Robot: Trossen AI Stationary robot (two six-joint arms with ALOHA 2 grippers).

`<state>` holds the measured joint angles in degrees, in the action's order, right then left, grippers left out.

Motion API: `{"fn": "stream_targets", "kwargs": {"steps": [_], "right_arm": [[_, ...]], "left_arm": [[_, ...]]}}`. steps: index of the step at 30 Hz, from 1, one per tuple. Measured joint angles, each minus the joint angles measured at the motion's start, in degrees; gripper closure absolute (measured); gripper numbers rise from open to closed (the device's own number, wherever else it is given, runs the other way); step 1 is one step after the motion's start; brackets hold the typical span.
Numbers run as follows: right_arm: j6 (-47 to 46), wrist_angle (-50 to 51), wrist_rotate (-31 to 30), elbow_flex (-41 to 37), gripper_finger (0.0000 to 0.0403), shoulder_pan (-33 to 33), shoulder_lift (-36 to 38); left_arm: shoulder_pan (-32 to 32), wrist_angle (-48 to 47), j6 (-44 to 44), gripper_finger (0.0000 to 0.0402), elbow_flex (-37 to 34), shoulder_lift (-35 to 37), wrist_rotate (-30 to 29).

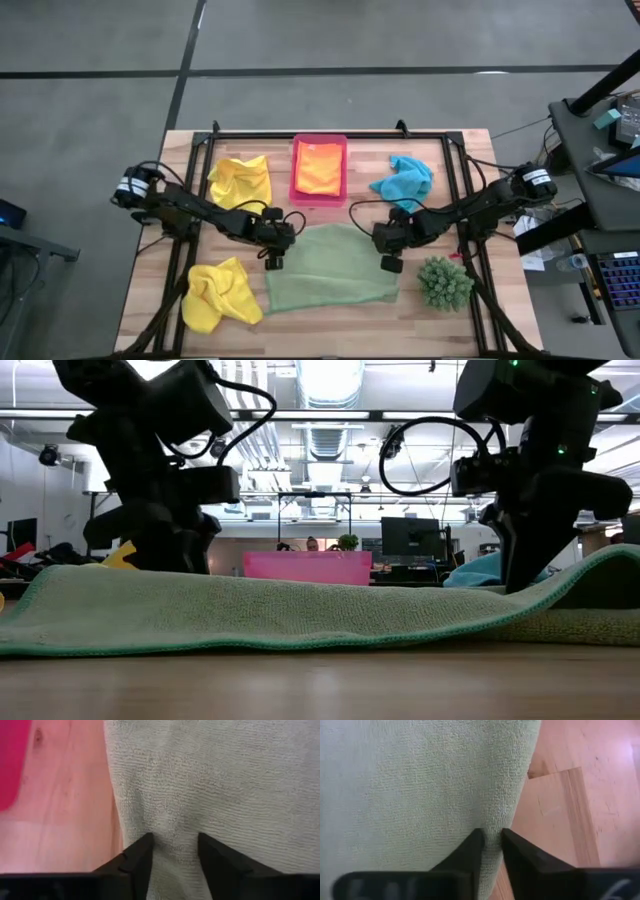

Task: Fold microfiber towels
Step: Fold the green towel

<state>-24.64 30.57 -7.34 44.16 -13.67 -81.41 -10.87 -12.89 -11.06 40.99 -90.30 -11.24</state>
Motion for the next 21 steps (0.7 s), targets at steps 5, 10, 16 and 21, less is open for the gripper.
{"fn": "stream_targets", "kwargs": {"steps": [5,10,16,21], "right_arm": [[2.8,-0.25,0.05,-0.02,0.039,-0.33,-0.54],[4.76,0.85,-2.59,0.62,0.0394,-0.39,-0.26],[6.33,4.78,-8.08,4.35,0.0394,-2.28,1.39],[7.46,5.72,-11.31,6.45,0.0394,-7.7,1.36]], "left_arm": [[0.0,-0.36,1.17,0.0355,0.02,0.24,-0.29],[-0.04,-3.35,1.46,0.0393,1.02,2.38,-2.62],[-1.15,-10.25,1.41,0.0399,1.92,6.59,-4.73],[-6.15,-10.16,2.18,0.04,1.89,9.16,-1.98]]}}
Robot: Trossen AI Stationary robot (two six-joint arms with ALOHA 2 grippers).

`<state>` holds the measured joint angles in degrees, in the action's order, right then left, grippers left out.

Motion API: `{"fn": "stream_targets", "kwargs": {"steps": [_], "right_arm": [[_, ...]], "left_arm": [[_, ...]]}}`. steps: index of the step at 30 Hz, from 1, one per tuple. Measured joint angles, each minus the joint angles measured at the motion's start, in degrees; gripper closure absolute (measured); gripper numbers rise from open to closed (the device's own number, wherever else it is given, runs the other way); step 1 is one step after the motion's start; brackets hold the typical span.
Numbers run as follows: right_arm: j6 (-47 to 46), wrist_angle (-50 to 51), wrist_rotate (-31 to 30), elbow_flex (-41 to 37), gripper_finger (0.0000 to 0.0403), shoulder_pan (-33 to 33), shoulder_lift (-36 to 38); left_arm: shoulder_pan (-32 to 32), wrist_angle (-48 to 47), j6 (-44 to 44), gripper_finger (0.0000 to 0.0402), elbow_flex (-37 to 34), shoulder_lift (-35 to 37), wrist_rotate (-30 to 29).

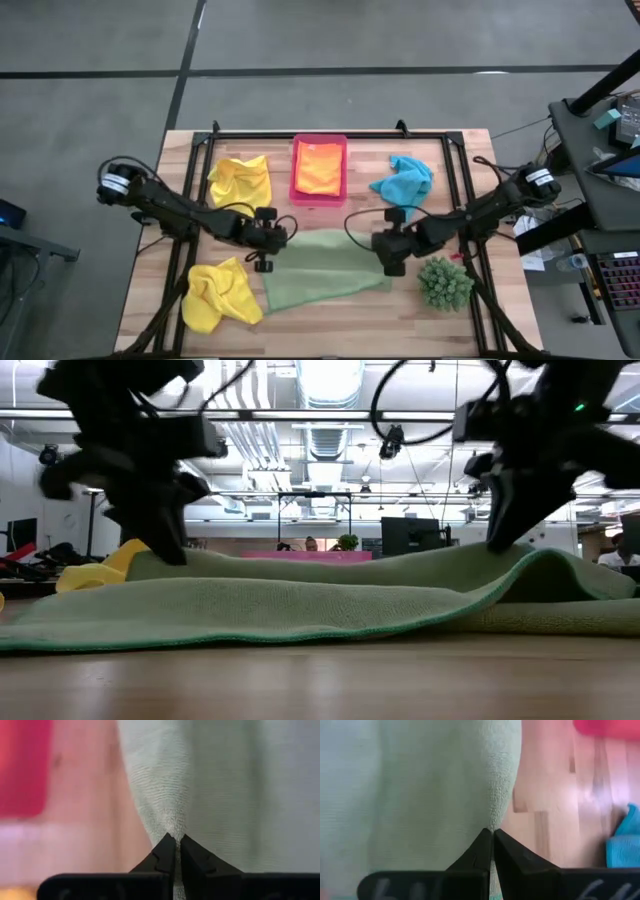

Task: Fold microfiber towels
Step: Fold the green towel

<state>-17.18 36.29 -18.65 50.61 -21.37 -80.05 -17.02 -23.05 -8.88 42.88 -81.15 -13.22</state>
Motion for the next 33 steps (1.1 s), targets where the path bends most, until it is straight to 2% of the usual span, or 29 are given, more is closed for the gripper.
{"fn": "stream_targets", "kwargs": {"steps": [5,11,15,20,24,28,33], "right_arm": [[-2.82,-0.56,-0.71,1.73,0.0394,-6.49,-0.9],[-6.32,-5.83,3.26,2.14,0.0394,-11.35,-1.03],[-9.18,-8.29,6.14,2.14,0.0394,-12.73,-1.03],[-14.15,-8.75,11.06,1.95,0.0394,-13.76,-1.03],[-17.89,-8.78,11.77,1.34,0.0394,-14.63,-1.05],[-19.84,-8.74,11.8,0.62,0.0384,-14.79,-1.05],[-23.38,-9.77,13.23,-0.5,0.0345,-14.78,-1.07]], "left_arm": [[-8.11,2.11,-0.11,0.0401,0.18,-0.55,4.42],[-13.95,10.22,-2.22,0.04,0.14,-3.38,5.44],[-14.33,14.34,-2.83,0.0379,0.16,-5.64,5.9],[-14.6,16.44,-4.39,0.033,0.62,-8.73,13.07],[-14.88,16.53,-8.75,0.0301,0.73,-10.26,18.15],[-15.01,16.48,-10.15,0.0287,0.69,-10.22,18.72],[-15.01,16.11,-10.3,0.0279,0.69,-8.53,18.89]]}}
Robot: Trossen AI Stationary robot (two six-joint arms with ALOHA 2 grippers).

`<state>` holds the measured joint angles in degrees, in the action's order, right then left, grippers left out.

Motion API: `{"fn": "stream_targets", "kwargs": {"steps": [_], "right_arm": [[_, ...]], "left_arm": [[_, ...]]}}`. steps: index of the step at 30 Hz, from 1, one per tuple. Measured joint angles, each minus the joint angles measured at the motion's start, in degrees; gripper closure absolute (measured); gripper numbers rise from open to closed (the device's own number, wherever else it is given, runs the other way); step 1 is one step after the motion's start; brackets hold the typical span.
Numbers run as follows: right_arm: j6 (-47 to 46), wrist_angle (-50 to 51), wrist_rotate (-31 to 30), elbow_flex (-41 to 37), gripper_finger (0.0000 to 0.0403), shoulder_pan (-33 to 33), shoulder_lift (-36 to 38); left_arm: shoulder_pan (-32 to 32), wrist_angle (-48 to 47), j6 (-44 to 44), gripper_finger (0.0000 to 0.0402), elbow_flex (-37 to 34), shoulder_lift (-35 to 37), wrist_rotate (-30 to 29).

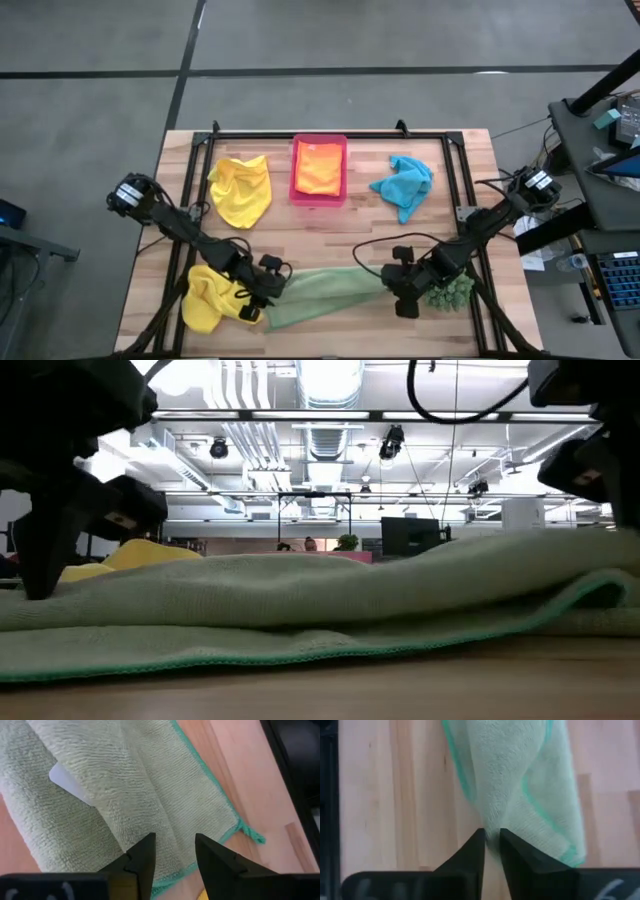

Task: Fold microfiber towels
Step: Fold the green towel

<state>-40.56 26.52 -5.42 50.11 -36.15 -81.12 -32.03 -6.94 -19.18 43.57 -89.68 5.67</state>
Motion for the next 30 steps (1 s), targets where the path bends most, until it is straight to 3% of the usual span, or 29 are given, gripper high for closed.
{"fn": "stream_targets", "kwargs": {"steps": [5,12,21,24,30], "right_arm": [[-1.92,-0.22,4.2,-0.01,0.0302,-0.12,0.0],[0.57,0.31,3.78,2.2,0.0267,0.18,0.22],[5.29,0.03,-8.46,2.79,0.0266,1.8,0.22],[6.77,-1.55,-12.09,2.77,0.0274,3.17,0.22],[8.75,-8.08,-10.85,2.77,0.028,6.1,0.15]], "left_arm": [[0.36,-0.15,0.03,0.0278,-0.02,2.97,0.08],[1.24,-1.3,0.48,0.0278,0.0,7.95,-0.64],[3.29,-1.06,0.54,0.0278,-0.07,7.39,-21.21],[4.3,0.56,0.73,0.0278,-0.09,5.35,-21.66],[4.36,9.12,3.21,0.0279,-0.09,0.98,-20.65]]}}
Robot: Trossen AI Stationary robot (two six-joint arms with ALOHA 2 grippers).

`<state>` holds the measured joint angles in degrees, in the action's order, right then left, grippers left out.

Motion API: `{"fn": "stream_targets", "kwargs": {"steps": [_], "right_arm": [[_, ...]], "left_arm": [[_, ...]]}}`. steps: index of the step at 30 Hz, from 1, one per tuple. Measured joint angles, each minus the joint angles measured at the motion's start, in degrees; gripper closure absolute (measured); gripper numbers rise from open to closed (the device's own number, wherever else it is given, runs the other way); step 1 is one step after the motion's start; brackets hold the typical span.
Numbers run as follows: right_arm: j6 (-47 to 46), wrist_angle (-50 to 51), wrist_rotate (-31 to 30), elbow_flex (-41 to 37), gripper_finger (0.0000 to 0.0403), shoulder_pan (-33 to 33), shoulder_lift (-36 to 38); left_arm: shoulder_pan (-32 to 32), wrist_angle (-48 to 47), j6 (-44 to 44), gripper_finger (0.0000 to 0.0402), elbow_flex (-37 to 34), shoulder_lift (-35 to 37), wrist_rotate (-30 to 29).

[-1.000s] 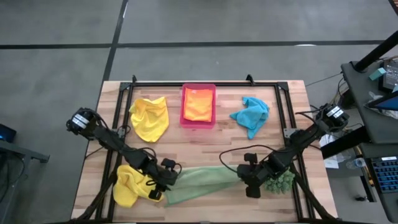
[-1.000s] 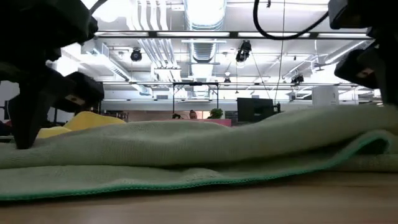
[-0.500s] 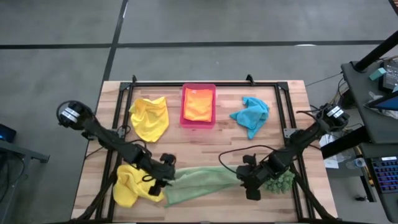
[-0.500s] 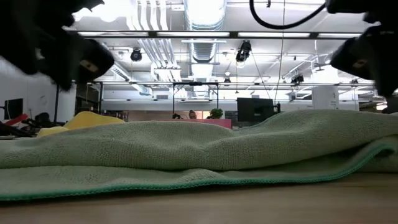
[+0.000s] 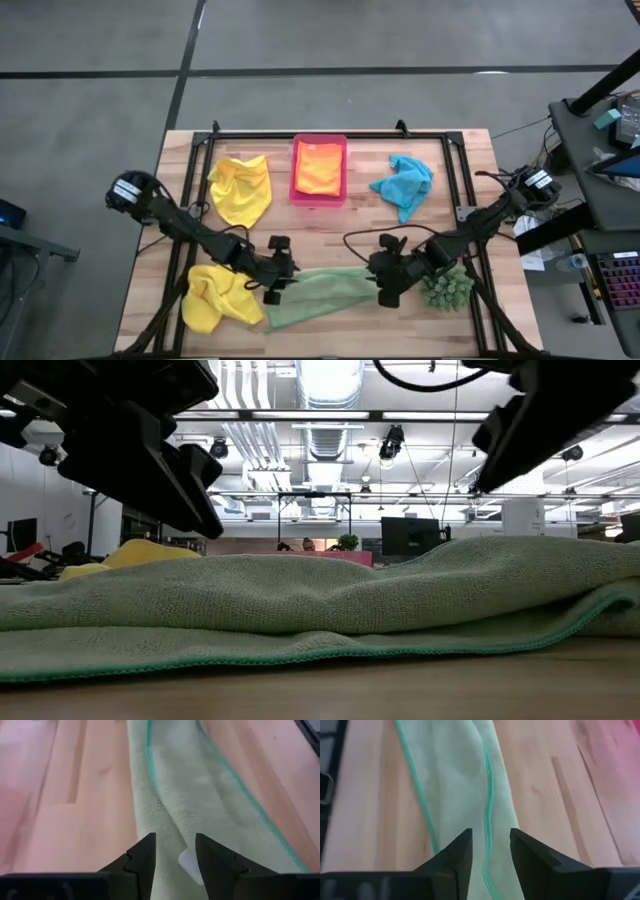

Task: Fold microfiber towels
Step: Fold the green towel

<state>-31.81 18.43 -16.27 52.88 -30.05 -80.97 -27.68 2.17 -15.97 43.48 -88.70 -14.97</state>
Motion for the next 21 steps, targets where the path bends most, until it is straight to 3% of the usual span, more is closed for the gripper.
{"fn": "stream_targets", "kwargs": {"steps": [14,17,21], "right_arm": [[5.65,-10.19,5.52,0.07,0.0211,3.0,-11.95],[7.54,-10.43,5.98,1.0,0.0215,3.09,-13.94],[11.09,-10.26,5.94,2.64,0.0249,3.04,-14.63]], "left_arm": [[0.08,4.4,-0.06,0.0279,0.02,-1.91,2.35],[0.1,5.67,0.05,0.0279,0.04,-1.91,1.89],[0.33,7.09,-0.03,0.0279,0.06,-1.89,1.18]]}}
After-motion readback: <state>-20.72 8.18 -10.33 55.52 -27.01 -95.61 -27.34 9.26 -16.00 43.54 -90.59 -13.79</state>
